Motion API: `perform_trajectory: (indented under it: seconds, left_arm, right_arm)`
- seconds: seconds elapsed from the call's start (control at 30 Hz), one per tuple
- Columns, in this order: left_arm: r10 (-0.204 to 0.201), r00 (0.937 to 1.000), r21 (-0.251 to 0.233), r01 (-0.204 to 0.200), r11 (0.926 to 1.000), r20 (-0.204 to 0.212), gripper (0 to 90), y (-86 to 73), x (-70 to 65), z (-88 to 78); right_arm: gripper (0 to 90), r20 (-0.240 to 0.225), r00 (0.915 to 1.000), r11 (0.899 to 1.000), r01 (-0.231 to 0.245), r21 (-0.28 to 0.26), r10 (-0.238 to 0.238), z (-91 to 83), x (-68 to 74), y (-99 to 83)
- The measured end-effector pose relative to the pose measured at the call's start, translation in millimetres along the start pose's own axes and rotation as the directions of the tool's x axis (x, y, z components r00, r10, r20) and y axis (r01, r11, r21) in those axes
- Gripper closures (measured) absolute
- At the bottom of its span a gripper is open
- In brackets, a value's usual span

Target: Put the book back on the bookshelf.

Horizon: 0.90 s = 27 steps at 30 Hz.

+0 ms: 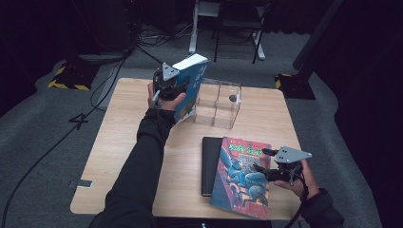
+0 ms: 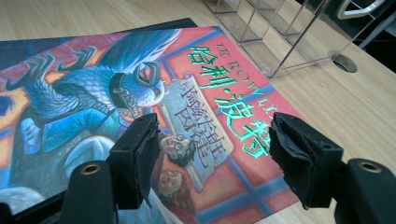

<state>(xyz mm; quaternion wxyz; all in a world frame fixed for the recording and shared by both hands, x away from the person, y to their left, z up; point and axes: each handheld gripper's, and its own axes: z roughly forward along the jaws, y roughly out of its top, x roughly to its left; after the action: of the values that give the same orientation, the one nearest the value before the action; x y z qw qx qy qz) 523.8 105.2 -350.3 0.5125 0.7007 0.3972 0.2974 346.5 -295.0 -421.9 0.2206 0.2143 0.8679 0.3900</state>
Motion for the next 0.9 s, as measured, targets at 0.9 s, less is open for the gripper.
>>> perform_trajectory:
  seconds: [0.9]
  left_arm:
    - [0.013, 0.9990, 0.038, -0.014, 0.9992, 0.043, 59.5, -33.2, 3.2, -36.2]
  right_arm:
    - [33.9, -0.020, 0.9994, 0.999, 0.029, 0.016, -0.029, -0.5, 2.5, 1.6]
